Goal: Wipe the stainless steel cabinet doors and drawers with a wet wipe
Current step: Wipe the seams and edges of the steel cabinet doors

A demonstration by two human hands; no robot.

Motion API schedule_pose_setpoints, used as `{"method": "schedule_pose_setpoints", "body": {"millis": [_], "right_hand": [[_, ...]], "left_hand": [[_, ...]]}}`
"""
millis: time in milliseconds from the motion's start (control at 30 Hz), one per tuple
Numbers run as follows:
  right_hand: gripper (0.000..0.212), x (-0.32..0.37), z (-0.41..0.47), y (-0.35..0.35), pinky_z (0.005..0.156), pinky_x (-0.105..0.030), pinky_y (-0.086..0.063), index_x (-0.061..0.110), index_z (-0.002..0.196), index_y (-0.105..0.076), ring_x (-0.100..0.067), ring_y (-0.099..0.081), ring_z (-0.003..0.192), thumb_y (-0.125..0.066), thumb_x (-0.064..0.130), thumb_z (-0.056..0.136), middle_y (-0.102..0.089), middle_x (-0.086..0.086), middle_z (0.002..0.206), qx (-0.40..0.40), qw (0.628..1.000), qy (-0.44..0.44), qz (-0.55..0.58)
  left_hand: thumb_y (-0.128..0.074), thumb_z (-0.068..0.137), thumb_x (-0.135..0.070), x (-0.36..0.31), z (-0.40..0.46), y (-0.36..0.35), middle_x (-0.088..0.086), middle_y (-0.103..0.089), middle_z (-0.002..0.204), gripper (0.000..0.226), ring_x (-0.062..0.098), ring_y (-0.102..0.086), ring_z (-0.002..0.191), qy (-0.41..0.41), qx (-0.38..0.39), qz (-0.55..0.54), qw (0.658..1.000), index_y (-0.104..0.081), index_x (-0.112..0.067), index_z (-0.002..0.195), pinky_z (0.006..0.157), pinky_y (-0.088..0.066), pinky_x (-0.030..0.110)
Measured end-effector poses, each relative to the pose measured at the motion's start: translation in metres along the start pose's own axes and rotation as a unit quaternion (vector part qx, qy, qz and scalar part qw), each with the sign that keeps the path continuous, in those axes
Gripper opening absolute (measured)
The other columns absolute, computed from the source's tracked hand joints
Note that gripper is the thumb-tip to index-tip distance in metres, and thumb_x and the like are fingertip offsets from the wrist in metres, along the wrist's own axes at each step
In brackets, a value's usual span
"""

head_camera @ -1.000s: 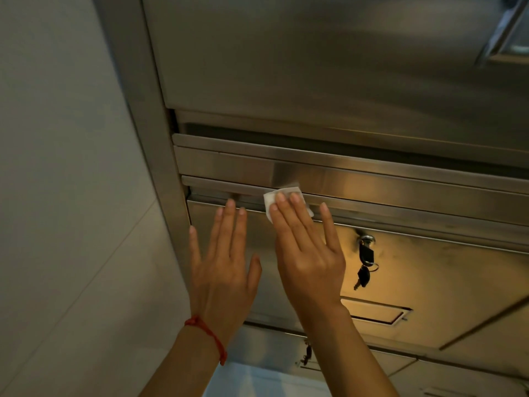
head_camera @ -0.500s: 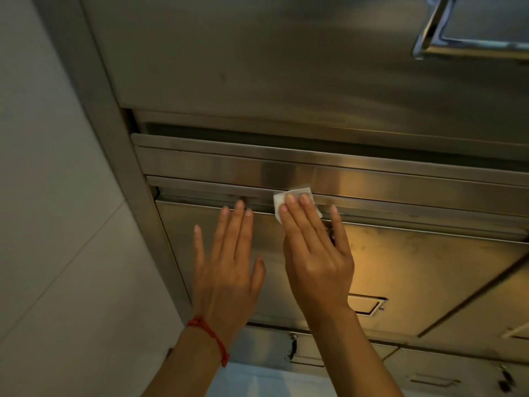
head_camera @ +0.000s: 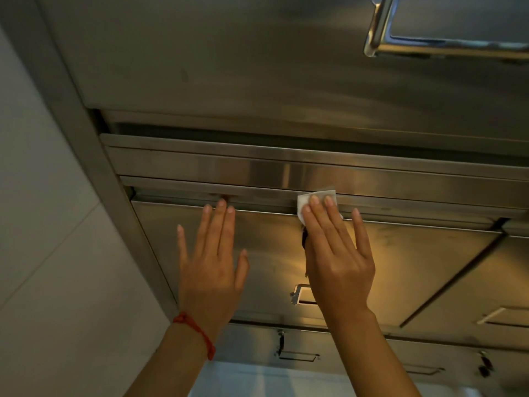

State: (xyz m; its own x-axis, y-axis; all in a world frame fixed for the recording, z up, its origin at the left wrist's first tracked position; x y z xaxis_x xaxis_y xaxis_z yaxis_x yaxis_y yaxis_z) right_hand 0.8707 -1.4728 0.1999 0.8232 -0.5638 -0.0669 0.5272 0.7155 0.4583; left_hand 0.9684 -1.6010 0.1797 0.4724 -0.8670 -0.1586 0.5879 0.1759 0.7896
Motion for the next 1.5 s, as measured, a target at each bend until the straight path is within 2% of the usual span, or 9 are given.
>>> {"method": "schedule_pose_setpoints", "body": {"millis": [300, 467, 533, 733, 967, 1167, 1367, 1500], "right_hand": [[0.030, -0.028, -0.007, 0.013, 0.109, -0.042, -0.026, 0.002, 0.120, -0.061, -0.027, -0.049, 0.122, -0.052, 0.006, 0.091, -0.055, -0.014, 0.128, -0.002, 1.000, -0.024, -0.017], [0.029, -0.029, -0.008, 0.019, 0.103, -0.047, -0.038, 0.000, 0.117, -0.063, -0.030, -0.054, 0.118, -0.053, 0.005, 0.089, -0.058, -0.016, 0.124, -0.029, 0.997, -0.077, -0.004], [0.029, -0.021, -0.006, 0.018, 0.104, -0.045, -0.038, -0.001, 0.116, -0.063, -0.032, -0.054, 0.118, -0.052, 0.005, 0.090, -0.059, -0.017, 0.123, -0.035, 0.995, -0.096, 0.008], [0.032, -0.024, -0.005, 0.016, 0.105, -0.043, -0.034, 0.002, 0.120, -0.061, -0.027, -0.051, 0.122, -0.051, 0.006, 0.090, -0.056, -0.013, 0.128, 0.005, 1.000, -0.027, -0.008], [0.030, -0.029, -0.008, 0.018, 0.104, -0.043, -0.038, 0.000, 0.118, -0.062, -0.032, -0.053, 0.119, -0.053, 0.003, 0.089, -0.058, -0.016, 0.125, -0.031, 0.996, -0.078, 0.017], [0.032, -0.034, -0.006, 0.018, 0.106, -0.042, -0.034, 0.004, 0.121, -0.062, -0.024, -0.051, 0.123, -0.052, 0.005, 0.090, -0.056, -0.011, 0.130, 0.017, 1.000, 0.006, 0.000], [0.031, -0.062, -0.015, 0.027, 0.103, -0.046, -0.039, 0.002, 0.118, -0.063, -0.026, -0.053, 0.120, -0.056, 0.002, 0.088, -0.057, -0.012, 0.126, -0.006, 1.000, -0.030, -0.007], [0.030, -0.079, -0.021, 0.032, 0.104, -0.046, -0.037, 0.001, 0.120, -0.060, -0.029, -0.052, 0.121, -0.051, 0.003, 0.091, -0.057, -0.015, 0.126, -0.012, 0.999, -0.043, -0.006]], "left_hand": [[-0.034, 0.087, -0.031, -0.002, 0.000, 0.003, 0.015, -0.035, 0.145, 0.060, 0.035, -0.030, 0.133, -0.005, -0.001, -0.002, 1.000, -0.037, 0.000, 0.139, 0.101, -0.014, 0.063], [-0.034, 0.087, -0.031, -0.001, 0.000, 0.001, 0.012, -0.034, 0.147, 0.060, 0.029, -0.030, 0.135, 0.007, -0.006, -0.022, 1.000, -0.037, -0.002, 0.140, 0.104, -0.016, 0.061], [-0.034, 0.088, -0.031, -0.001, 0.000, -0.001, 0.011, -0.031, 0.147, 0.060, 0.028, -0.029, 0.135, 0.009, -0.007, -0.024, 1.000, -0.036, -0.002, 0.140, 0.104, -0.015, 0.061], [-0.034, 0.088, -0.032, -0.001, 0.000, -0.004, 0.014, -0.034, 0.146, 0.060, 0.031, -0.030, 0.134, 0.013, -0.010, -0.020, 1.000, -0.037, -0.001, 0.139, 0.103, -0.016, 0.062], [-0.034, 0.088, -0.032, 0.000, 0.000, -0.004, 0.012, -0.033, 0.147, 0.060, 0.029, -0.028, 0.135, 0.019, -0.021, -0.039, 0.999, -0.037, -0.002, 0.139, 0.105, -0.015, 0.061], [-0.037, 0.088, -0.031, -0.001, -0.001, -0.008, 0.014, -0.037, 0.146, 0.059, 0.023, -0.024, 0.136, 0.024, -0.045, -0.044, 0.998, -0.038, -0.001, 0.139, 0.105, -0.017, 0.062], [-0.037, 0.088, -0.031, -0.001, -0.001, -0.009, 0.015, -0.038, 0.145, 0.059, 0.026, -0.027, 0.136, 0.016, -0.054, -0.034, 0.998, -0.037, -0.001, 0.139, 0.105, -0.016, 0.062], [-0.036, 0.088, -0.032, 0.001, 0.000, -0.008, 0.015, -0.036, 0.146, 0.060, 0.024, -0.025, 0.135, 0.011, -0.048, -0.029, 0.998, -0.036, 0.000, 0.139, 0.104, -0.015, 0.062]]}}
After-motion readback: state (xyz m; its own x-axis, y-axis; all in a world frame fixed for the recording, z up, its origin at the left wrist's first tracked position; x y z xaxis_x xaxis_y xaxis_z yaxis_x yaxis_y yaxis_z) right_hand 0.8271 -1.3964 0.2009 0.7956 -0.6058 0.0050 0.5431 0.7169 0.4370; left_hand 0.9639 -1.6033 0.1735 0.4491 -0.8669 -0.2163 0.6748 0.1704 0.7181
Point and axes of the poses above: each hand's wrist, its own z-axis towards the middle knuckle, its own y-axis out of the back of the hand, x = y × z, the point moved 5 cm from there along z, towards the middle knuckle
